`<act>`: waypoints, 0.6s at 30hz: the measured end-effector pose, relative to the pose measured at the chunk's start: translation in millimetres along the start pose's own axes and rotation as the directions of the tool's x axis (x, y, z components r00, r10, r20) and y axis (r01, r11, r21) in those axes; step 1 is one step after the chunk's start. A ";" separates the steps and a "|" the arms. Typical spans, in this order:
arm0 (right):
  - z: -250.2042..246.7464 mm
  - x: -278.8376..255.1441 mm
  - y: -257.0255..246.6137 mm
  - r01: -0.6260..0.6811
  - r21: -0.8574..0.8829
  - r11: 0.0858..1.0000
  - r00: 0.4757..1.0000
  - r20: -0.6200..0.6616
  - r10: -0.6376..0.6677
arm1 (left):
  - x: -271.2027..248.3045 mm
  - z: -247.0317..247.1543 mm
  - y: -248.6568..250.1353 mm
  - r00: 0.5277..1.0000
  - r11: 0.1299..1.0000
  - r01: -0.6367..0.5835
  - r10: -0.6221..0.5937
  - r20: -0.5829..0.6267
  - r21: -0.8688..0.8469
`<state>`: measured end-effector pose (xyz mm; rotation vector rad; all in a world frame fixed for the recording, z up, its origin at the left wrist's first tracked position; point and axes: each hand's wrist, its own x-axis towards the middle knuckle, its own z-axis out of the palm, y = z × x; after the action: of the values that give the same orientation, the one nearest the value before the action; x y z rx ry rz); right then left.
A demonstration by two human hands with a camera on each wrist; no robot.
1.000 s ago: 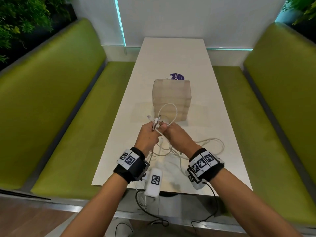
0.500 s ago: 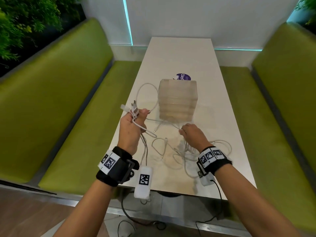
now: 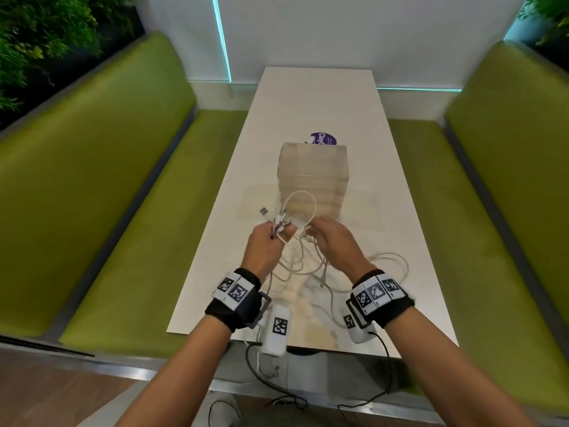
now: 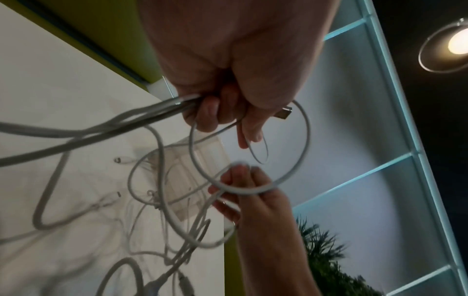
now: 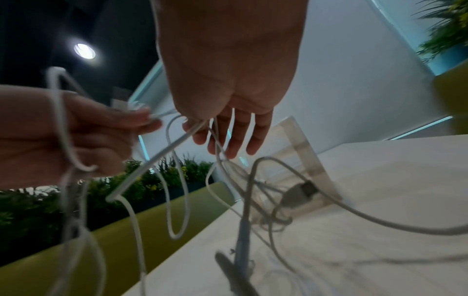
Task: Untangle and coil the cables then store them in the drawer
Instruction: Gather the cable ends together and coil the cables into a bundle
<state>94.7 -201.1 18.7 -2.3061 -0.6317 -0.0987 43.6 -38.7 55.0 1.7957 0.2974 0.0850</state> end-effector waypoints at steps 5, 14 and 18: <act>-4.4 4.0 -8.0 0.033 0.068 0.997 0.998 -0.061 -0.029 | 4.5 10.4 3.5 0.997 0.985 -0.060 0.053 0.050 0.160; 0.6 4.6 -14.8 0.133 -0.101 0.986 0.985 -0.098 -0.143 | 3.2 6.6 15.0 0.989 0.923 -0.143 0.124 0.076 0.358; 1.4 6.9 0.7 0.078 -0.074 0.994 0.997 -0.023 -0.080 | 3.4 -4.9 18.2 0.990 0.945 -0.130 0.138 -0.003 0.300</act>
<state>100.9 -197.7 19.0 -2.3460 -0.7167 -0.1910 48.6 -37.1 73.4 2.1177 0.2123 0.1650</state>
